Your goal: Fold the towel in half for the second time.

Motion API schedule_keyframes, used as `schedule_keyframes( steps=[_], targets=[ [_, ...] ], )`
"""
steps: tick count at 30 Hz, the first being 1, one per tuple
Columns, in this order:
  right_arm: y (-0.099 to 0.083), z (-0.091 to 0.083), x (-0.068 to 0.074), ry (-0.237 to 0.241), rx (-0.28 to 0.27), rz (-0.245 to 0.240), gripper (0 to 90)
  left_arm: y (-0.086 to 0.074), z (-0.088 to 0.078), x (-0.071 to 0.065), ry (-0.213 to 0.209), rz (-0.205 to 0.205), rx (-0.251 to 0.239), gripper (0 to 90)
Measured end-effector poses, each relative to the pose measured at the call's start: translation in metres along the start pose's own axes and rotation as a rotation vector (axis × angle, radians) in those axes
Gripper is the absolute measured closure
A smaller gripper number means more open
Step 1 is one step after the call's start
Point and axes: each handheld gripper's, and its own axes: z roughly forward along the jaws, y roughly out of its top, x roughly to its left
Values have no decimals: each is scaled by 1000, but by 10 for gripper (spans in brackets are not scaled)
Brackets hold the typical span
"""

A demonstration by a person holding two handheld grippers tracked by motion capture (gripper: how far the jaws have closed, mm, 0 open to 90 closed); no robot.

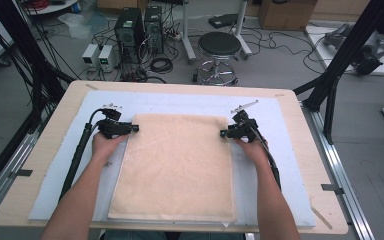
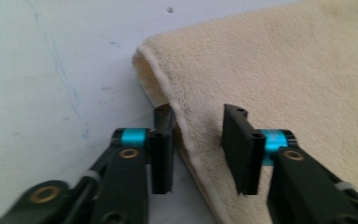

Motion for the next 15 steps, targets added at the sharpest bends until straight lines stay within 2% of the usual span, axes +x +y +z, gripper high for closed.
schedule_keyframes(
  steps=[2, 3, 7, 11, 15],
  targets=[
    [0, 1, -1, 59, 0, 36, 780, -1, 2, -2, -30, -22, 4, 790],
    [0, 2, 0, 76, -1, 46, 806, -1, 1, -1, -36, -17, 8, 807],
    [1, 1, 2, 98, 6, 46, 829, -1, -2, 0, -62, -25, 4, 837],
    [3, -7, 5, 102, -11, 31, 832, 3, -12, 2, -89, -26, -41, 841],
    [6, -20, 9, 116, -62, 13, 832, 8, -27, 1, -112, 6, -73, 842]
  ],
)
